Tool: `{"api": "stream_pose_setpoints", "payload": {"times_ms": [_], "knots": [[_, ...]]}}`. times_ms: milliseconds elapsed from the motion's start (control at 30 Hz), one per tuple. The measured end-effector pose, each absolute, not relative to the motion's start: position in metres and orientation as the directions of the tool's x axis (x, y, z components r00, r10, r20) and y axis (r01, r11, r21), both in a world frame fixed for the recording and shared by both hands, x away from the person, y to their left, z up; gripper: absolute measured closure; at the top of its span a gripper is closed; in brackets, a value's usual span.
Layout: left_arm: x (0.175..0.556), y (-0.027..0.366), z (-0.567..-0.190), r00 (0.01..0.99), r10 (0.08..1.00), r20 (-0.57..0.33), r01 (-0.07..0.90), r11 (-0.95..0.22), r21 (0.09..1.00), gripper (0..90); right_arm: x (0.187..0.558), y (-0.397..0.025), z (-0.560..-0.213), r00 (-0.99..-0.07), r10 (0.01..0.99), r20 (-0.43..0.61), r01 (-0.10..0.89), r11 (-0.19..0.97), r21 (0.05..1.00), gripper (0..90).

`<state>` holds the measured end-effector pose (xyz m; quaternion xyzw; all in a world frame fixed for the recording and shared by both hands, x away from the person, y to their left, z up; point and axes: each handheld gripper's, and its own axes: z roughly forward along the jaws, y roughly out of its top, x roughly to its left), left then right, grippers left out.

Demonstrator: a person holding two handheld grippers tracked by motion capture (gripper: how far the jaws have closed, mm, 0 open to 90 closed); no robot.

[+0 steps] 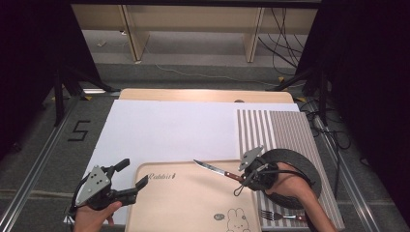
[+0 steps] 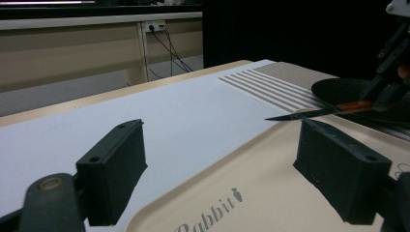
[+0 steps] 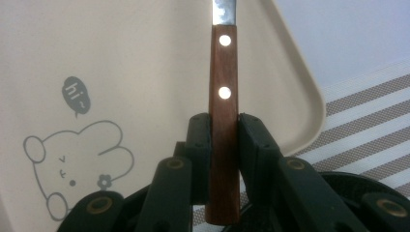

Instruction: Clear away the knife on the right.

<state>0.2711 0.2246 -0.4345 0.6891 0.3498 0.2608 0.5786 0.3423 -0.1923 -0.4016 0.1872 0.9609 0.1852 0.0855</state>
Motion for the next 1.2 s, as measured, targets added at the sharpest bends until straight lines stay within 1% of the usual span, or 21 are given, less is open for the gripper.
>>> {"api": "stream_pose_setpoints", "payload": {"times_ms": [233,300,433,667,900,1200], "knots": [[0.272,0.224,-0.435,0.621,0.782,-0.046,0.177,-0.083,0.981,17.4,0.333,-0.187,-0.411,-0.923,0.37,-0.103,0.311,0.879,0.362,76.3],[0.271,0.225,-0.435,0.619,0.784,-0.045,0.18,-0.087,0.98,17.4,0.331,-0.186,-0.412,-0.929,0.36,-0.086,0.308,0.879,0.364,76.3],[0.271,0.225,-0.434,0.62,0.784,-0.044,0.179,-0.087,0.98,17.4,0.329,-0.186,-0.415,-0.921,0.381,-0.085,0.328,0.874,0.358,76.3],[0.271,0.224,-0.434,0.619,0.784,-0.046,0.18,-0.086,0.98,17.4,0.324,-0.187,-0.419,-0.921,0.381,-0.079,0.33,0.873,0.358,76.3],[0.271,0.225,-0.434,0.619,0.784,-0.044,0.18,-0.087,0.98,17.3,0.32,-0.187,-0.424,-0.912,0.398,-0.097,0.344,0.873,0.347,76.3],[0.271,0.225,-0.434,0.619,0.784,-0.046,0.182,-0.087,0.979,17.3,0.313,-0.184,-0.429,-0.915,0.394,-0.093,0.34,0.873,0.349,76.2]]}}
